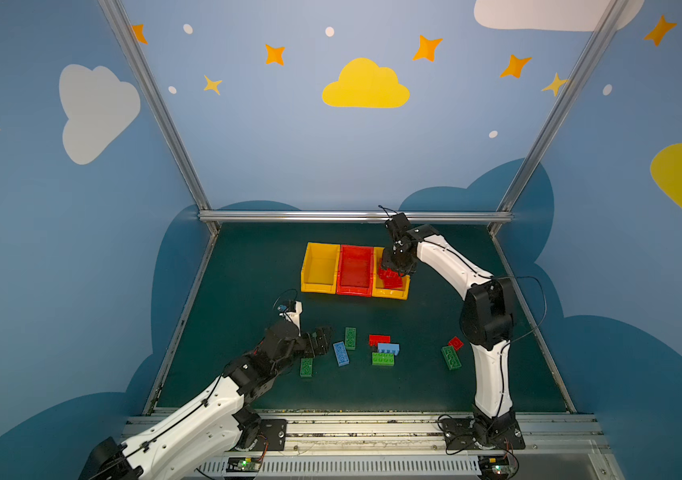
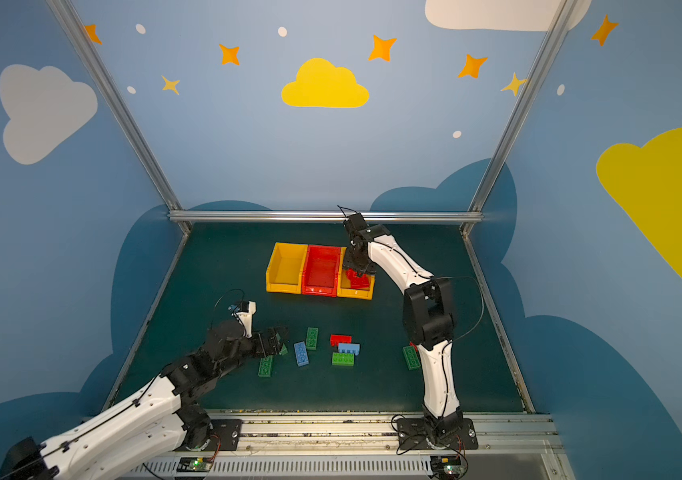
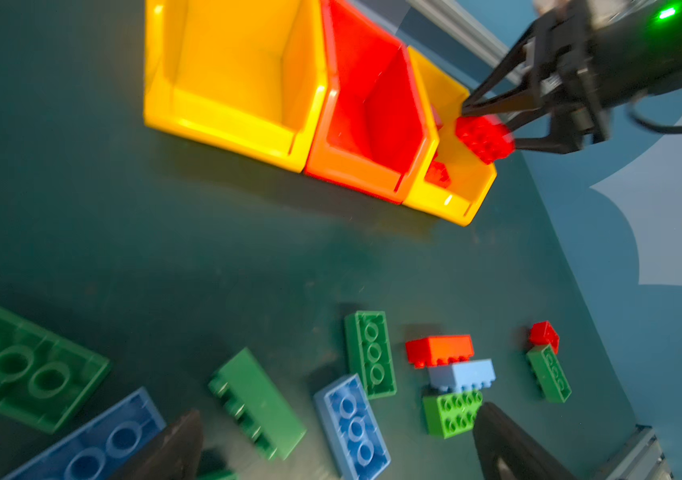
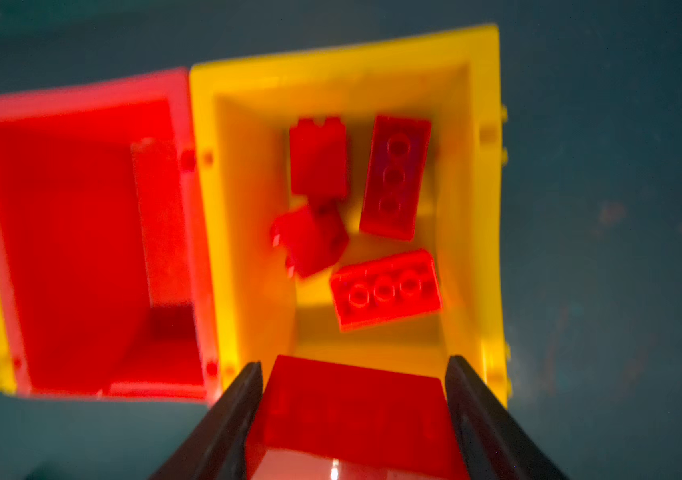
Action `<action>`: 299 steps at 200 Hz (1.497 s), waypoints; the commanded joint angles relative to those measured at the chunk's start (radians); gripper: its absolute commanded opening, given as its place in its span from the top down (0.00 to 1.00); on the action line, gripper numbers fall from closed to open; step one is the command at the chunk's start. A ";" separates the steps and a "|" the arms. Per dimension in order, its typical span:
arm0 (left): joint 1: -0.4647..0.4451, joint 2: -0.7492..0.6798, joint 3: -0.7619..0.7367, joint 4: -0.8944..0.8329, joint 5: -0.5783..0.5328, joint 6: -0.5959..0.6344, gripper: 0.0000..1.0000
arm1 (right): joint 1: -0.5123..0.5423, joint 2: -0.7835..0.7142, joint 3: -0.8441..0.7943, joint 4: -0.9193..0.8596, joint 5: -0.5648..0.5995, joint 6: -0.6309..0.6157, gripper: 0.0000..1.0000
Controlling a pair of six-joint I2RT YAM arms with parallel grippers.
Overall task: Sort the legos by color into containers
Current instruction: 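Lift the red brick with the right gripper and drop it into the yellow bin, then lower the right gripper onto another red brick near the blue bricks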
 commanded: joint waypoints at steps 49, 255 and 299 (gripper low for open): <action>-0.002 0.173 0.119 0.076 0.078 0.021 0.00 | 0.015 -0.011 0.059 -0.075 -0.049 -0.119 0.21; -0.067 -0.411 -0.103 -0.221 0.053 -0.098 0.00 | 0.371 -0.275 -0.635 0.076 0.007 0.193 0.20; -0.067 -0.410 -0.110 -0.205 0.044 -0.087 0.00 | 0.371 -0.259 -0.649 0.084 0.000 0.195 0.21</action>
